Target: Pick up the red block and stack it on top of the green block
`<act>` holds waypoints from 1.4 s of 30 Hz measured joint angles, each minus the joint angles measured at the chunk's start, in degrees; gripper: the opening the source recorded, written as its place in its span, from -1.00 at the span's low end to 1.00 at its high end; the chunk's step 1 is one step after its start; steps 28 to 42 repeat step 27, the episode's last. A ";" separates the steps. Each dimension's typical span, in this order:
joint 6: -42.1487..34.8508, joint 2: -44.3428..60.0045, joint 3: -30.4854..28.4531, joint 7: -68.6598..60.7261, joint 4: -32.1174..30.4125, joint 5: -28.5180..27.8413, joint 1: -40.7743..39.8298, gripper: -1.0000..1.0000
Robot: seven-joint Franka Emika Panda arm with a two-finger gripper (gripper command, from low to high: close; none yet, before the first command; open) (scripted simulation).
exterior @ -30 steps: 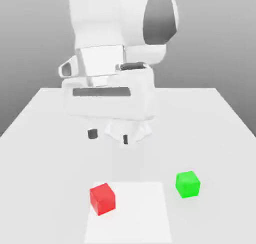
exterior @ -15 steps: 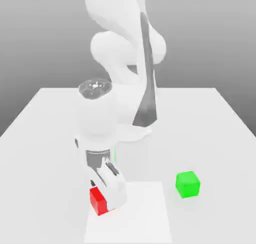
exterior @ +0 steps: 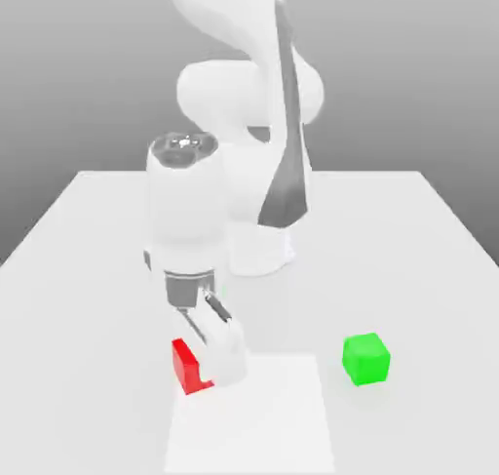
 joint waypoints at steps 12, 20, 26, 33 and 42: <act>-4.73 -8.42 6.93 -33.76 -4.02 4.27 18.18 -1.00; -1.57 -7.23 10.99 -46.51 -5.70 1.47 24.92 -1.00; 5.97 0.68 9.87 -43.72 -5.41 -2.81 25.13 1.00; 5.97 0.68 9.87 -43.72 -5.41 -2.81 25.13 1.00; 5.97 0.68 9.87 -43.72 -5.41 -2.81 25.13 1.00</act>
